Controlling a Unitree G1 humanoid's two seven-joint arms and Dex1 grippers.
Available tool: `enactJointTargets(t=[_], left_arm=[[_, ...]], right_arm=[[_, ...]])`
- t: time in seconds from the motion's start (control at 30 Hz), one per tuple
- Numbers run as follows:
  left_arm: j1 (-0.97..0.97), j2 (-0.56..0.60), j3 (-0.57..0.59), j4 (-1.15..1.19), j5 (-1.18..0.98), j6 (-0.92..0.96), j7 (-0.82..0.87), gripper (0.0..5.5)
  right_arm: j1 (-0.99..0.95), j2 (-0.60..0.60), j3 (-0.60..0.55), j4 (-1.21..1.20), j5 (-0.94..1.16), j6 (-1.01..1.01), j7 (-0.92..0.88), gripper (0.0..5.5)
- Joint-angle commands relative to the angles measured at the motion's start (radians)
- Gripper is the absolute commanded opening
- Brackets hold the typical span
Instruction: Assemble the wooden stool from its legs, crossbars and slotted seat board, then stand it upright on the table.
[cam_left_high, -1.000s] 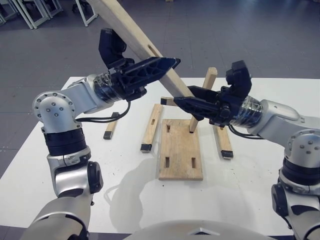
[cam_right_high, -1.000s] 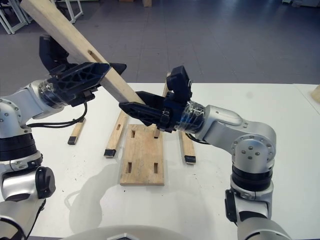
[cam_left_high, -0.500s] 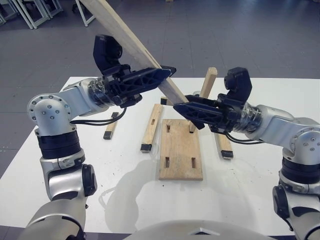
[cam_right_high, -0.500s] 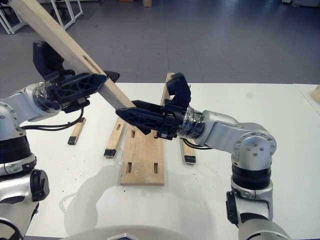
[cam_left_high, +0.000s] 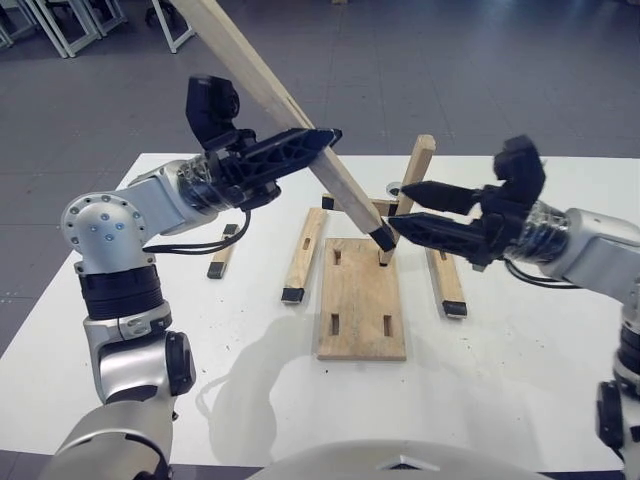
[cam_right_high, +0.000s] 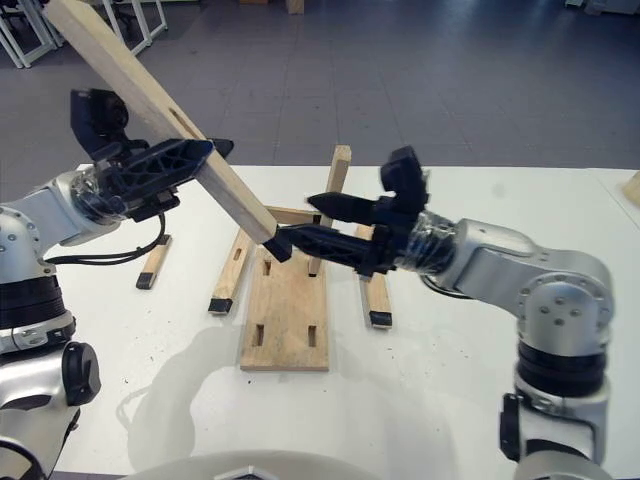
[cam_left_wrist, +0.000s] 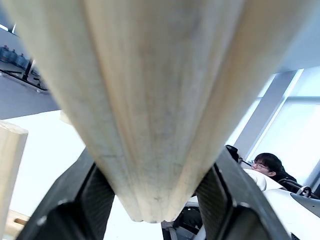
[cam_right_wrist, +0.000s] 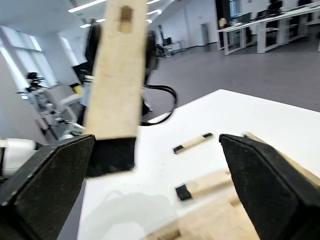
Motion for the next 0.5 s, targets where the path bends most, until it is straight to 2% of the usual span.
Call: enactJointTargets(t=[0.03, 0.13, 0.2, 0.37, 0.5], left_arm=[[0.023, 0.042, 0.024, -0.021, 0.073, -0.071, -0.004, 2.06], [0.048, 0.042, 0.011, -0.073, 0.206, -0.191, 0.064, 2.06], [0.061, 0.011, 0.014, -0.111, 0.238, -0.235, 0.117, 2.06], [0.052, -0.037, 0.031, -0.168, 0.268, -0.304, 0.230, 2.06], [0.023, -0.047, 0.035, -0.167, 0.290, -0.349, 0.285, 2.06]], right_arm=[[0.126, -0.021, 0.048, -0.059, -0.134, 0.049, -0.167, 4.81], [0.250, 0.072, 0.168, -0.131, -0.292, 0.071, -0.390, 4.81], [0.296, 0.108, 0.253, -0.167, -0.391, 0.084, -0.469, 4.81], [0.332, 0.078, 0.393, -0.251, -0.553, 0.119, -0.472, 4.81], [0.349, 0.059, 0.461, -0.263, -0.647, 0.120, -0.434, 4.81]])
